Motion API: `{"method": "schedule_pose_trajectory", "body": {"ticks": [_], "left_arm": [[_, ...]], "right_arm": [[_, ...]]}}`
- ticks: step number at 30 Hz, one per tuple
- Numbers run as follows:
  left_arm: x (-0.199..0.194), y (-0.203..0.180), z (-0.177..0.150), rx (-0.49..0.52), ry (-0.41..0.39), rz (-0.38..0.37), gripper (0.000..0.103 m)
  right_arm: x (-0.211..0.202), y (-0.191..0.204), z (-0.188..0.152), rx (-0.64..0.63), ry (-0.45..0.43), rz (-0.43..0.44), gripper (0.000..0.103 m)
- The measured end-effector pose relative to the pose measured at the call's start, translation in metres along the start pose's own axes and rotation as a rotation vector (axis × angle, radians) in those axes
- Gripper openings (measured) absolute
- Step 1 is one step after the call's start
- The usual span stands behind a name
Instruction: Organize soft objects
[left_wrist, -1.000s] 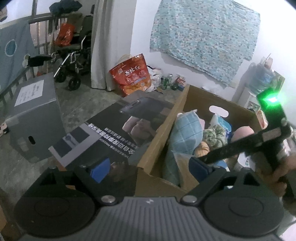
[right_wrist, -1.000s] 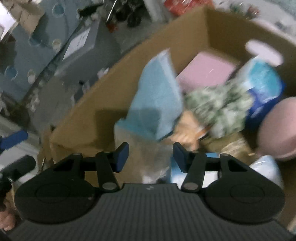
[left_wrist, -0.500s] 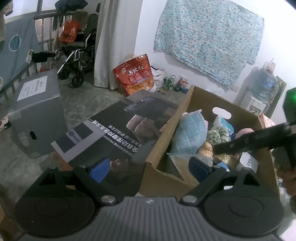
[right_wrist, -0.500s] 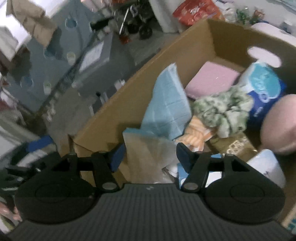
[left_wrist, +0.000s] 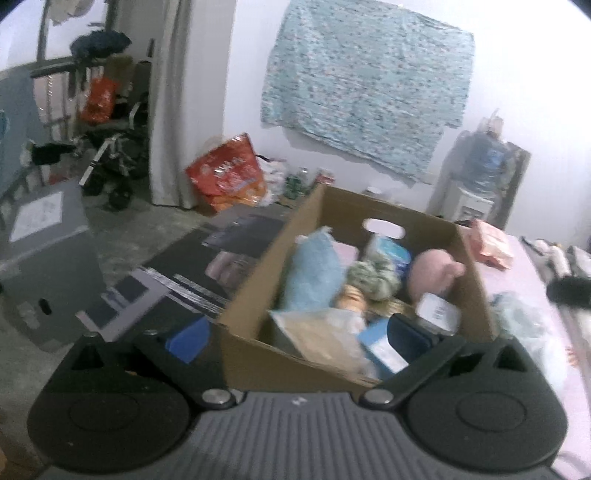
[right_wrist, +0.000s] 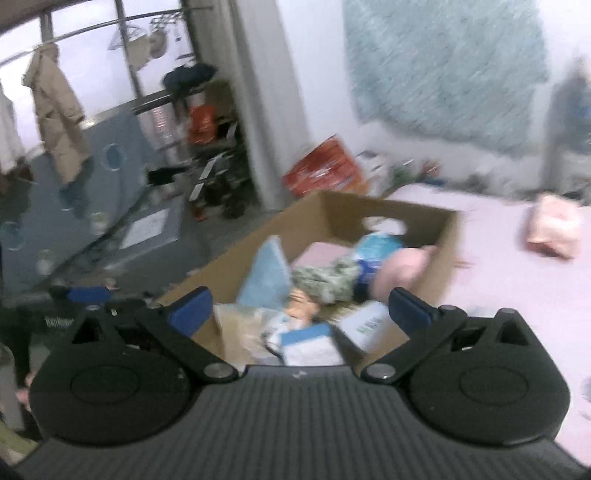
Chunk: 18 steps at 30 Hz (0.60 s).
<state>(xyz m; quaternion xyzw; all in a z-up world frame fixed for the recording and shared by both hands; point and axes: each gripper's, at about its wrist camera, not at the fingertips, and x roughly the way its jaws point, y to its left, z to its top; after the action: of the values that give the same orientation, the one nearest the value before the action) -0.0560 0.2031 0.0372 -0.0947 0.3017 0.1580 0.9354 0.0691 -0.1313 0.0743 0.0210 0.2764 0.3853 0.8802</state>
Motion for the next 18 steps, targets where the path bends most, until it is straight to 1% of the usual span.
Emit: {"method": "schedule_pose_trajectory", "body": {"ticks": [3,6,8,9,11,12,14,16,18], "left_arm": [[0.001,-0.015,-0.007,0.01,0.042,-0.034,0.103],[0.0,-0.031,-0.016,0.069,0.073,-0.059,0.103],[-0.002,-0.043,-0.022,0.122,0.081,-0.045,0.103],[-0.003,-0.049,-0.025,0.154,0.084,-0.029,0.103],[-0.005,-0.063,-0.031,0.228,0.076,-0.012,0.103],[-0.006,-0.069,-0.033,0.267,0.07,-0.008,0.103],[-0.008,-0.081,-0.038,0.321,0.052,-0.011,0.103],[-0.01,-0.089,-0.041,0.34,0.036,-0.018,0.103],[-0.011,-0.094,-0.043,0.344,0.024,-0.044,0.103]], "right_arm": [[-0.028,0.007,-0.031,-0.011,-0.028,-0.092,0.102],[-0.045,0.014,-0.063,0.008,-0.046,-0.192,0.102],[-0.046,0.019,-0.086,0.016,-0.055,-0.252,0.102],[-0.047,0.022,-0.097,0.024,-0.061,-0.305,0.102],[-0.046,0.029,-0.117,0.012,-0.063,-0.423,0.102],[-0.047,0.032,-0.124,0.0,-0.062,-0.456,0.102],[-0.047,0.037,-0.138,-0.012,-0.056,-0.496,0.102],[-0.049,0.041,-0.144,-0.007,-0.061,-0.529,0.102],[-0.054,0.048,-0.147,-0.019,-0.085,-0.569,0.102]]}}
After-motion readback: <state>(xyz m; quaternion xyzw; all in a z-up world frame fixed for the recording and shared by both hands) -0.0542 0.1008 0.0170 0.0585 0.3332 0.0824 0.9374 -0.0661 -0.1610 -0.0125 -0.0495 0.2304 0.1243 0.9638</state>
